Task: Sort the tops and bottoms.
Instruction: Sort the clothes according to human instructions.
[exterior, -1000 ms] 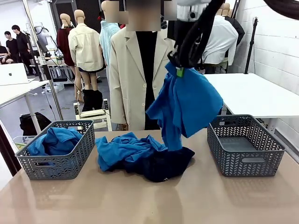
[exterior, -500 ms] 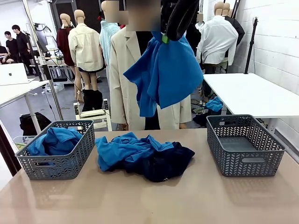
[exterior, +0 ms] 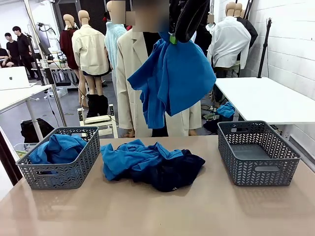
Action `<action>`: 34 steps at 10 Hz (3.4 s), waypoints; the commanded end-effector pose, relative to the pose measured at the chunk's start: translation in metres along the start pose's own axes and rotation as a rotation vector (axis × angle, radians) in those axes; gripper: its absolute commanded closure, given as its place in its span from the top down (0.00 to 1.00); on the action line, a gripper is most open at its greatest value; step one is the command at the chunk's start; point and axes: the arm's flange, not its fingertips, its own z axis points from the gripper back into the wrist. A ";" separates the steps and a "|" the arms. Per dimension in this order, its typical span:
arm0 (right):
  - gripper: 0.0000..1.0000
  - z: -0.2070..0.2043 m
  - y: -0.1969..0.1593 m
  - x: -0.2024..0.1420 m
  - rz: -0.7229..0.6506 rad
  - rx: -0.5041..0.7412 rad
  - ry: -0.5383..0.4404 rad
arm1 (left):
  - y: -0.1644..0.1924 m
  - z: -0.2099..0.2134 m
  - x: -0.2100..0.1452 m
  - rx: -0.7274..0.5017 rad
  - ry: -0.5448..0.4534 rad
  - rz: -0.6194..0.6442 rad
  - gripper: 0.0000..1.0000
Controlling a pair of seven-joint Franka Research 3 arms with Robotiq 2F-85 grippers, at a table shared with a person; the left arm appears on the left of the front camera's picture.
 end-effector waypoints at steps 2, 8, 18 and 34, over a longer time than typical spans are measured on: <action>0.00 0.003 -0.001 0.000 -0.003 0.002 -0.004 | 0.002 0.000 0.000 0.008 0.008 -0.018 1.00; 0.00 0.003 -0.001 0.000 -0.003 0.002 -0.004 | 0.002 0.000 0.000 0.008 0.008 -0.018 1.00; 0.00 0.005 0.032 0.104 -0.362 0.283 -0.205 | 0.002 0.000 0.000 0.008 0.008 -0.018 1.00; 0.00 -0.230 0.178 0.190 -0.569 0.625 -0.329 | 0.002 0.000 0.000 0.008 0.008 -0.018 1.00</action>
